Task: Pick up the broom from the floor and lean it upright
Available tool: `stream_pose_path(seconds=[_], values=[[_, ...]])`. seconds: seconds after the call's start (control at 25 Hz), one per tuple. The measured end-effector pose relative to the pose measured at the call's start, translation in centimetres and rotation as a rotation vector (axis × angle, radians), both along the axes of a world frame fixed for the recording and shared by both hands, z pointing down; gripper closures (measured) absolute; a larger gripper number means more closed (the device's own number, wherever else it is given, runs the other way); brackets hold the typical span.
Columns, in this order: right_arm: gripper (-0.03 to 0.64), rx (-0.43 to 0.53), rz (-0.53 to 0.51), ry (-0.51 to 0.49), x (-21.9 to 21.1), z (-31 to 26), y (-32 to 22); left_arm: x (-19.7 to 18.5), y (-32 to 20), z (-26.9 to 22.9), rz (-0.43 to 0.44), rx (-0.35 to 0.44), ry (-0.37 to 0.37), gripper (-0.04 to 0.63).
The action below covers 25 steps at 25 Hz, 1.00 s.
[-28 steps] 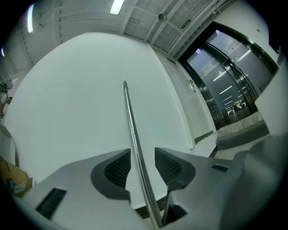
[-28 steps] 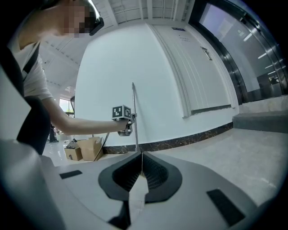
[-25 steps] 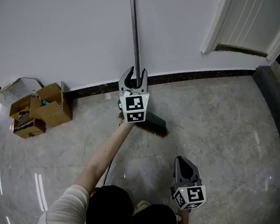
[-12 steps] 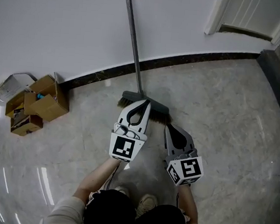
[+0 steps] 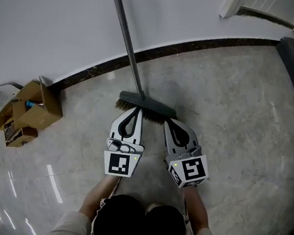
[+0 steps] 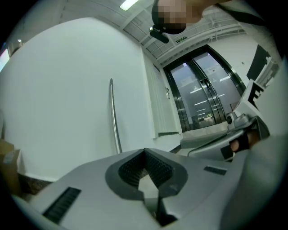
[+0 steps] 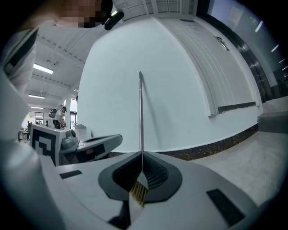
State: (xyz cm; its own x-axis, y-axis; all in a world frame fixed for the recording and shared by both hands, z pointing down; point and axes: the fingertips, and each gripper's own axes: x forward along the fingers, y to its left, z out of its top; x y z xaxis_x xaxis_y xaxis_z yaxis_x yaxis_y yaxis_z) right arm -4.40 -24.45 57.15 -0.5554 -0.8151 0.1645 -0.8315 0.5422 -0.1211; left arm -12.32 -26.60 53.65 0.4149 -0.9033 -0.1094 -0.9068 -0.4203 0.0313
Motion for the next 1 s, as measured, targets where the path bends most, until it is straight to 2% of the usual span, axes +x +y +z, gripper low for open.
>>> stream_pose_path(seconds=[0.12, 0.2, 0.32, 0.44, 0.56, 0.64, 0.72, 0.8, 0.88, 1.0], values=[[0.603, -0.016, -0.032, 0.0, -0.8, -4.9, -1.4, -3.0, -1.8, -5.9, -0.064, 0.006, -0.018, 0.551], [0.603, -0.008, -0.064, 0.01, -1.2, -11.0, -2.3, -4.8, -3.0, -12.0, -0.105, 0.026, 0.004, 0.551], [0.601, 0.017, -0.112, 0.016, -1.9, -23.3, -1.9, -6.1, -3.3, -23.3, -0.123, 0.043, 0.039, 0.551], [0.601, 0.007, -0.122, 0.002, -2.3, -36.2, -0.8, -5.8, -2.0, -35.9, -0.106, 0.059, 0.069, 0.551], [0.601, -0.067, -0.165, -0.138, -3.5, -49.5, 1.5, -4.5, 1.7, -48.4, -0.067, 0.043, 0.059, 0.551], [0.601, -0.097, -0.193, -0.196, -4.0, -58.5, 3.2, -3.5, 4.8, -56.0, -0.05, 0.007, 0.028, 0.551], [0.601, -0.101, -0.189, -0.185, -4.3, -66.5, 4.4, -3.2, 7.2, -62.2, -0.052, -0.084, -0.002, 0.551], [0.603, -0.112, -0.181, -0.146, -4.9, -72.9, 5.2, -3.7, 8.7, -67.3, -0.075, -0.172, -0.003, 0.551], [0.601, -0.135, -0.189, -0.099, -5.6, -77.3, 6.6, -4.6, 10.2, -70.8, -0.109, -0.231, -0.007, 0.551], [0.601, -0.111, -0.218, -0.025, -6.0, -80.3, 9.9, -5.5, 13.3, -73.5, -0.129, -0.228, -0.06, 0.551]])
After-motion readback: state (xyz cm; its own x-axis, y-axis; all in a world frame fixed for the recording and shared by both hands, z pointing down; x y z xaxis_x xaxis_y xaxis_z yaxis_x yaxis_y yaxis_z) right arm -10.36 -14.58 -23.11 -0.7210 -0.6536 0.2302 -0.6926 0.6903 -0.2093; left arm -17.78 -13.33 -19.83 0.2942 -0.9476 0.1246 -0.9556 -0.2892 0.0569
